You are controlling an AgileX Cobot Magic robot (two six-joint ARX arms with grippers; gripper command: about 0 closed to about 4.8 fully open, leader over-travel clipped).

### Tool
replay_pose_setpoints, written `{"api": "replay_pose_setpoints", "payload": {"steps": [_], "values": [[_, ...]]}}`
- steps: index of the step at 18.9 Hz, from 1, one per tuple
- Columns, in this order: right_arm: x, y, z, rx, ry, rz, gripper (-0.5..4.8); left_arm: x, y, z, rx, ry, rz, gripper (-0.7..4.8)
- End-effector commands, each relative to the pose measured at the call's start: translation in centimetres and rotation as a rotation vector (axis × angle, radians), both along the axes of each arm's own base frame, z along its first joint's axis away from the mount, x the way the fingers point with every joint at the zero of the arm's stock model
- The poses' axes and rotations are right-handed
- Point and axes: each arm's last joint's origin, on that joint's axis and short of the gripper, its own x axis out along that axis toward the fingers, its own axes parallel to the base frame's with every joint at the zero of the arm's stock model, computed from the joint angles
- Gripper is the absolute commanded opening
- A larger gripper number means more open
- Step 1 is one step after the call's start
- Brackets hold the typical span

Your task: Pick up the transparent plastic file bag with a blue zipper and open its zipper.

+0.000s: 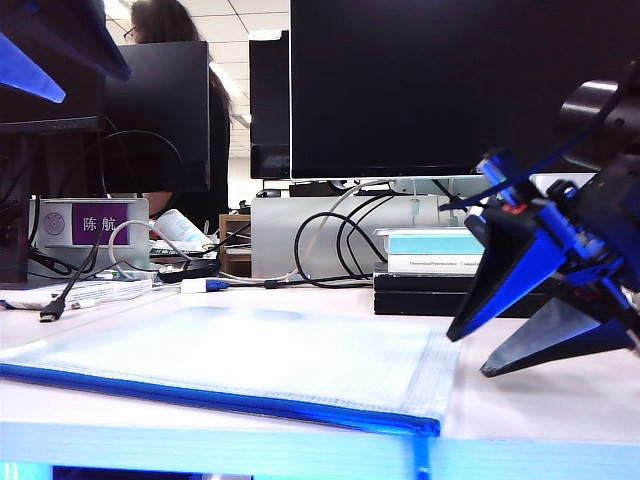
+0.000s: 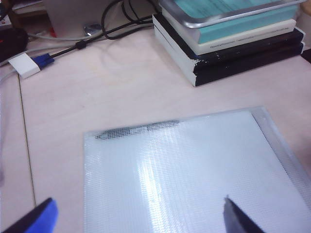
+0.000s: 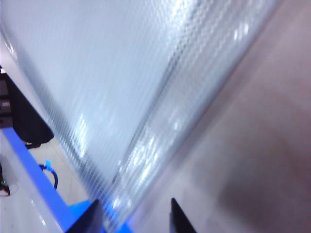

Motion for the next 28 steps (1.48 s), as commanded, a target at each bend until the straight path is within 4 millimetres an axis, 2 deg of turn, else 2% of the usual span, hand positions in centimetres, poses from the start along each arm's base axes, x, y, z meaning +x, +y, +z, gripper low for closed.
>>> {"api": "replay_pose_setpoints", "payload": {"steps": [1, 5, 9, 11, 15, 18, 20, 23, 26, 28], "values": [[0.4, 0.2, -0.6, 0.007, 0.01, -0.004, 1.82, 0.1, 0.0, 0.3, -0.007, -0.023, -0.006, 4.79], [0.8, 0.4, -1.9, 0.0, 0.034, 0.0, 1.81, 0.1, 0.0, 0.3, -0.007, -0.023, -0.006, 4.79], [1.4, 1.4, -4.1, 0.021, 0.088, 0.003, 1.79, 0.1, -0.1, 0.3, -0.007, -0.023, -0.006, 4.79], [1.6, 2.5, -4.3, 0.045, 0.057, 0.023, 0.06, 0.1, 0.0, 0.3, -0.006, -0.021, -0.005, 4.79], [2.6, 3.6, -3.1, 0.22, 0.037, 0.014, -0.06, 0.0, -0.1, 0.3, -0.018, -0.008, -0.01, 4.79], [4.0, 4.3, -0.9, 0.412, -0.028, 0.004, -0.06, -1.2, -0.9, 0.1, -0.135, 0.116, -0.11, 4.79], [4.7, 4.6, 0.4, 0.497, -0.08, -0.004, -0.06, -2.5, -1.1, 0.2, -0.129, 0.145, -0.117, 4.79], [5.3, 4.9, 3.3, 0.663, -0.186, 0.005, -0.07, -5.9, -0.7, 1.2, -0.136, 0.104, -0.101, 4.79], [5.8, 5.1, 4.5, 0.7, -0.209, 0.014, -0.07, -7.8, -0.5, 1.7, -0.232, 0.147, -0.156, 4.79], [5.7, 5.9, 5.0, 0.711, -0.216, 0.03, -0.07, -8.5, -1.0, 1.5, -0.282, 0.223, -0.212, 4.79]]}}
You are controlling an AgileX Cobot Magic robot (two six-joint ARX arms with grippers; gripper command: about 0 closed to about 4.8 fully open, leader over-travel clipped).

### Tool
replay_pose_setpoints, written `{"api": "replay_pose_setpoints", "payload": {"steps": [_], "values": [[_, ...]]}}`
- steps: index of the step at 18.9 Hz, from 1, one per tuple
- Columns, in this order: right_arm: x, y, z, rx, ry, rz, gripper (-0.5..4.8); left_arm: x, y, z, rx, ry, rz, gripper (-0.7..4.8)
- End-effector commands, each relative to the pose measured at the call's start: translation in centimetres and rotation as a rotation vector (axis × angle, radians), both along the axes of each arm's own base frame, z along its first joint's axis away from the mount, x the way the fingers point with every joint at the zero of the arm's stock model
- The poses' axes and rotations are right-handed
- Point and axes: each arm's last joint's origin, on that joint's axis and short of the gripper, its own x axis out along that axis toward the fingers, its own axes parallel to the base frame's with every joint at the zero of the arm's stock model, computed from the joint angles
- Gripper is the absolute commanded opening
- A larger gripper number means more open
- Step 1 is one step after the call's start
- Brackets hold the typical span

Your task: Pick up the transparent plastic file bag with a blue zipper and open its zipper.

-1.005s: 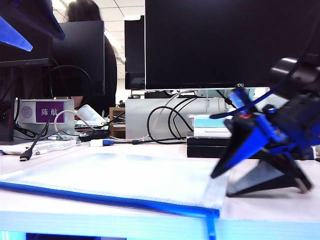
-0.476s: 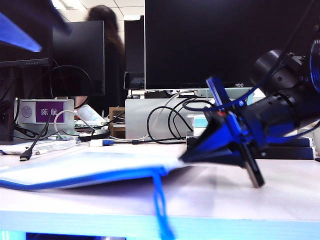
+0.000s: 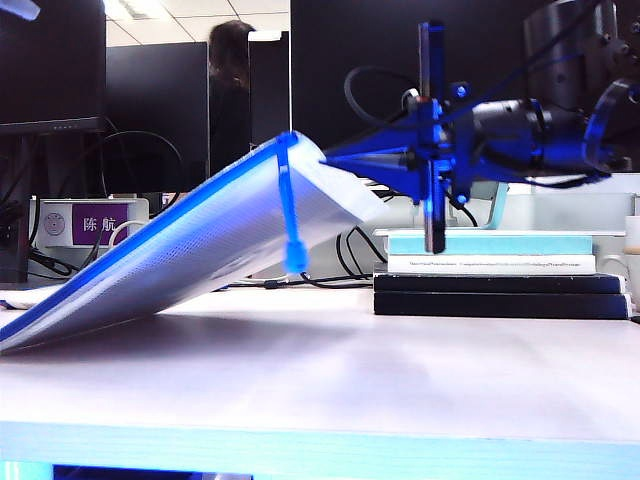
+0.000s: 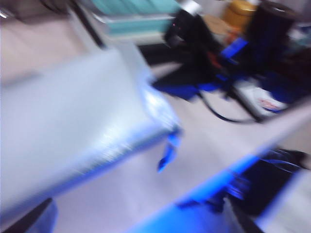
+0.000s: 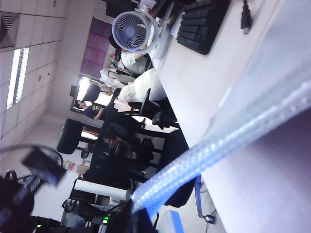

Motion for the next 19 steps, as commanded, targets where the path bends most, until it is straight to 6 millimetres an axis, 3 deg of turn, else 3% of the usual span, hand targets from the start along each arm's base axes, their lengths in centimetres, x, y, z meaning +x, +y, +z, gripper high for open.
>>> {"api": "replay_pose_setpoints", "payload": {"steps": [1, 6, 9, 14, 19], "values": [[-0.1, 1.2, 1.2, 0.029, -0.044, 0.037, -0.07, -0.4, -0.8, -0.1, -0.054, 0.074, -0.054, 4.79], [0.7, 3.7, 5.0, 0.092, -0.115, 0.102, -0.07, -1.6, -2.9, -3.4, -0.017, 0.105, -0.008, 4.79], [0.6, 4.3, 6.6, 0.116, -0.144, 0.139, -0.07, -2.1, -3.8, -4.3, 0.065, -0.122, 0.125, 4.79], [-0.7, 6.0, 7.2, 0.129, -0.154, 0.2, -0.07, -1.9, -4.8, -6.1, -0.098, -0.188, 0.093, 4.79], [-2.0, 7.7, 7.2, 0.134, -0.151, 0.266, -0.07, -1.8, -4.7, -6.1, -0.102, -0.224, 0.15, 4.79]]}}
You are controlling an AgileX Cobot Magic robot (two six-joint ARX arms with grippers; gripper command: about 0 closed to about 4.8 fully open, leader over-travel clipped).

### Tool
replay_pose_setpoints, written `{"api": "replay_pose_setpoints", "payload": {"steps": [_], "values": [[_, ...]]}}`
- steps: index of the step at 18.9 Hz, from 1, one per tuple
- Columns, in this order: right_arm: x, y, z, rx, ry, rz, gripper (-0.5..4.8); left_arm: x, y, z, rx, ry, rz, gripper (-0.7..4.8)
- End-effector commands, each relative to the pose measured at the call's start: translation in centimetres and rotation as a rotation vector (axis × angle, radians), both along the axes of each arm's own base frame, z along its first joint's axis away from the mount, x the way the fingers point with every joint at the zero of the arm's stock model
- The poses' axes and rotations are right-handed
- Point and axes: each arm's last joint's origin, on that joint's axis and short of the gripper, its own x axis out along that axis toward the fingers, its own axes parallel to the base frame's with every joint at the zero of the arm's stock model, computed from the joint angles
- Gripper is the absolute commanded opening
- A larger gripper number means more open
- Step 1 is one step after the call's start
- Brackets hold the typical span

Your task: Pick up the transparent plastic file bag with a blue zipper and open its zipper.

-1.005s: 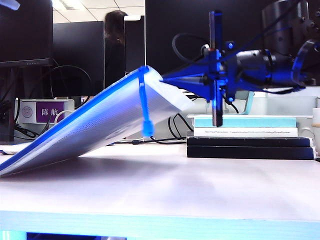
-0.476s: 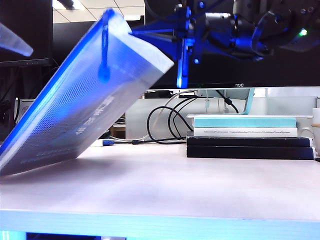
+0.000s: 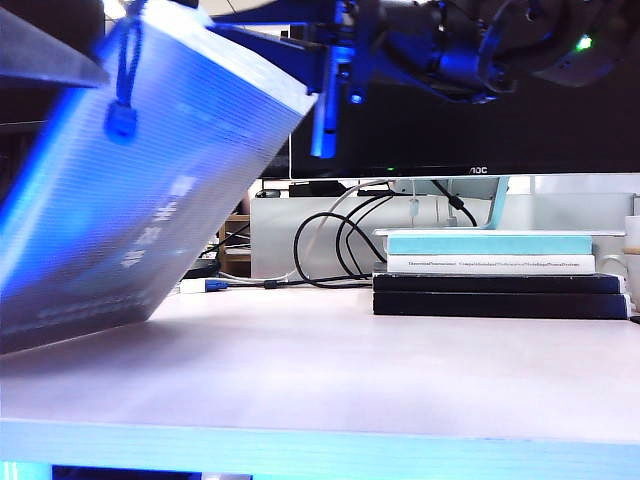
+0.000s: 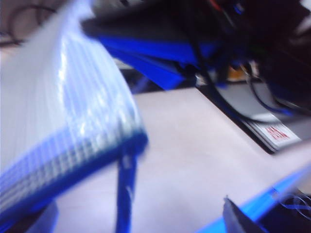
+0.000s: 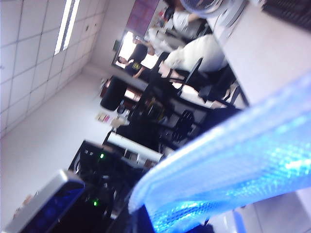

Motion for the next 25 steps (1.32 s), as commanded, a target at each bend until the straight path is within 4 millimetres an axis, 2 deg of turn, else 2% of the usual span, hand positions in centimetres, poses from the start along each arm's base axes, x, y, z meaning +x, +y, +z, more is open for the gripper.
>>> {"api": "replay_pose_setpoints", "payload": {"steps": [1, 2, 4, 5, 7, 9, 11, 12, 13, 14, 15, 16, 18, 20, 25], "values": [[-0.8, 0.8, 0.7, 0.022, -0.035, 0.038, -0.07, 0.1, 0.0, 0.4, -0.013, -0.039, 0.037, 4.79], [-1.0, 1.0, 0.7, 0.023, -0.035, 0.045, -0.07, 0.1, 0.0, 0.4, -0.013, -0.038, 0.031, 4.47], [-1.2, 1.2, 0.7, 0.023, -0.038, 0.061, -0.07, 0.1, 0.0, 0.3, 0.002, -0.03, 0.018, 1.02], [-1.2, 1.2, 0.7, 0.021, -0.042, 0.074, -0.07, 0.0, 0.0, 0.2, 0.016, -0.033, 0.016, 0.11], [-1.2, 1.1, 0.7, 0.018, -0.049, 0.096, -0.07, 0.0, 0.0, 0.2, 0.036, -0.047, -0.003, -0.06], [-0.8, 0.1, 0.9, 0.016, -0.096, 0.151, -0.07, -0.2, 0.2, 0.7, 0.047, -0.05, -0.036, -0.06], [-0.4, -2.0, 1.4, -0.002, -0.233, 0.333, -0.05, -0.5, 1.0, 2.3, 0.129, -0.049, -0.044, -0.06], [-0.2, -2.7, 1.6, -0.008, -0.245, 0.34, -0.04, -0.7, 1.3, 2.9, 0.164, -0.058, -0.05, -0.06], [0.0, -3.5, 1.9, 0.0, -0.263, 0.305, 0.26, -0.8, 1.6, 3.8, 0.202, -0.071, -0.054, -0.06], [0.3, -4.1, 2.2, 0.009, -0.283, 0.27, 0.87, -0.9, 1.9, 4.6, 0.234, -0.082, -0.048, -0.06], [0.4, -4.3, 2.4, 0.02, -0.296, 0.243, 2.26, -1.1, 2.5, 5.9, 0.304, -0.118, -0.017, -0.06], [0.4, -4.4, 2.4, 0.02, -0.295, 0.241, 2.47, -1.1, 2.8, 6.5, 0.321, -0.134, 0.009, -0.06], [0.3, -4.3, 2.4, 0.023, -0.306, 0.245, 2.48, -1.2, 2.9, 7.3, 0.327, -0.171, 0.013, -0.06], [-0.5, -4.5, 3.6, 0.073, -0.448, 0.247, 2.59, -1.2, 3.2, 7.9, 0.348, -0.188, 0.015, -0.06], [-1.9, -4.9, 5.8, 0.09, -0.501, 0.262, 2.66, -1.1, 3.3, 7.8, 0.396, -0.184, 0.076, -0.06]]}}
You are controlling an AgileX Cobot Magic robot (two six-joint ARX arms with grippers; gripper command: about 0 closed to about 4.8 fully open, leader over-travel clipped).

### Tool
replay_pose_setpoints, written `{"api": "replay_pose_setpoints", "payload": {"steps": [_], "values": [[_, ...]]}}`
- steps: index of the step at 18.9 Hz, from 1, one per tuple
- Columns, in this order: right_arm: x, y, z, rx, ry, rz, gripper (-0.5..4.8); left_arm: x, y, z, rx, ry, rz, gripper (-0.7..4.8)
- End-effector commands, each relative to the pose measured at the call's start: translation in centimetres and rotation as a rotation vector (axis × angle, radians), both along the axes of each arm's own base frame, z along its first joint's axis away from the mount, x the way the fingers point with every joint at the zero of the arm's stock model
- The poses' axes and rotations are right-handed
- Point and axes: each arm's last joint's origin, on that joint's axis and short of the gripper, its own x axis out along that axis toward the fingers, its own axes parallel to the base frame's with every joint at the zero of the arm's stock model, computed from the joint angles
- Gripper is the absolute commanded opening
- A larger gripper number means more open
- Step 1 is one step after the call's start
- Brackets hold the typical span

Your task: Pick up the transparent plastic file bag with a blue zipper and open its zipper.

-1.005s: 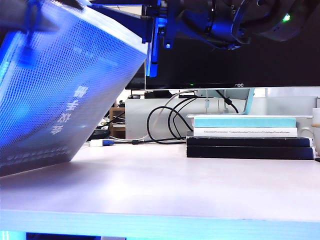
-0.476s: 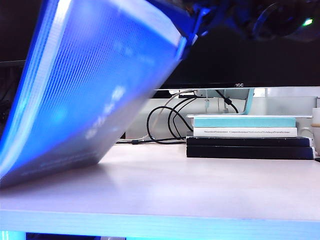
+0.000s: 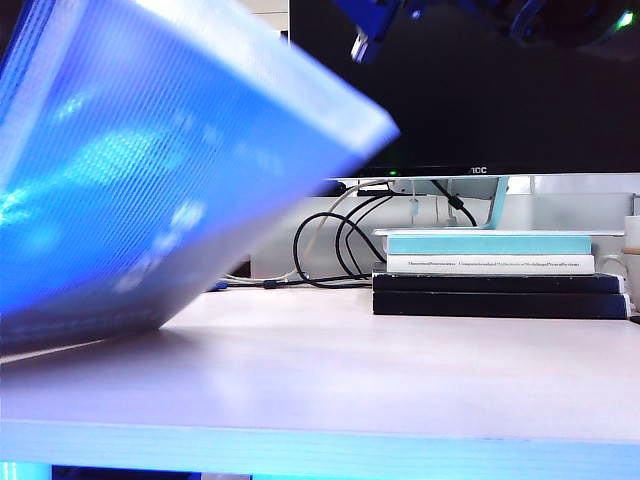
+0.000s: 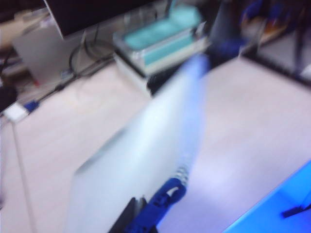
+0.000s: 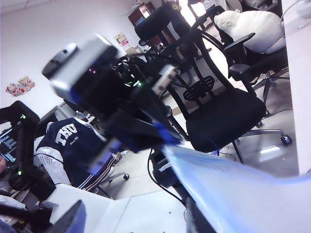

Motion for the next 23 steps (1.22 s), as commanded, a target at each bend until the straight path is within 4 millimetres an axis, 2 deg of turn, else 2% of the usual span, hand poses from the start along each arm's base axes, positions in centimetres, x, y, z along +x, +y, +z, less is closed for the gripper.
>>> {"api": "replay_pose_setpoints", "payload": {"steps": [1, 3, 6, 8, 10, 12, 14, 15, 16, 18, 19, 20, 21, 23], "values": [[-1.2, -0.4, 1.7, 0.026, -0.069, 0.016, 2.66, 0.0, 0.2, 0.7, -0.009, -0.042, 0.037, -0.06], [-1.6, -0.6, 2.4, 0.063, -0.149, 0.007, 2.6, -0.2, 0.3, 1.8, -0.006, -0.073, -0.037, -0.06], [-1.5, -0.6, 2.4, 0.094, -0.215, -0.008, 2.6, -0.3, 0.2, 3.2, -0.022, -0.071, -0.087, -0.06], [-1.3, -0.6, 2.4, 0.157, -0.287, -0.066, 2.18, -0.2, 0.0, 4.0, 0.004, -0.089, -0.108, -0.06], [-0.5, -1.4, 2.9, 0.226, -0.297, -0.207, 2.11, -0.1, -0.3, 4.8, -0.014, -0.085, -0.104, -0.06], [0.9, -3.0, 3.4, 0.201, -0.258, -0.328, 2.12, 0.0, -0.2, 5.0, -0.01, -0.1, -0.055, -0.06], [1.2, -4.4, 3.5, 0.139, -0.285, -0.521, 2.12, 0.0, -0.2, 4.8, 0.011, -0.095, -0.039, -0.06], [0.8, -4.8, 3.5, 0.053, -0.333, -0.688, 2.27, 0.1, -0.1, 4.7, 0.019, -0.095, -0.03, -0.06], [0.0, -5.3, 3.8, -0.063, -0.389, -0.83, 2.74, 0.1, -0.1, 4.7, 0.026, -0.1, -0.014, -0.06], [-1.7, -5.6, 4.6, -0.258, -0.512, -0.975, 2.83, 0.2, -0.2, 4.8, 0.048, -0.125, -0.002, -0.06], [-2.2, -5.8, 5.0, -0.264, -0.531, -0.978, 2.9, 0.2, -0.2, 4.9, 0.044, -0.131, -0.003, -0.06], [-2.6, -6.0, 5.4, -0.253, -0.542, -0.983, 3.39, 0.3, -0.5, 4.9, 0.056, -0.147, -0.022, -0.06], [-3.2, -6.2, 5.7, -0.256, -0.579, -0.965, 4.13, 0.4, -0.9, 5.1, 0.083, -0.186, -0.074, -0.06], [-3.6, -6.0, 5.4, -0.269, -0.655, -0.856, 4.14, 0.7, -1.4, 5.1, 0.102, -0.196, -0.129, -0.06]]}}
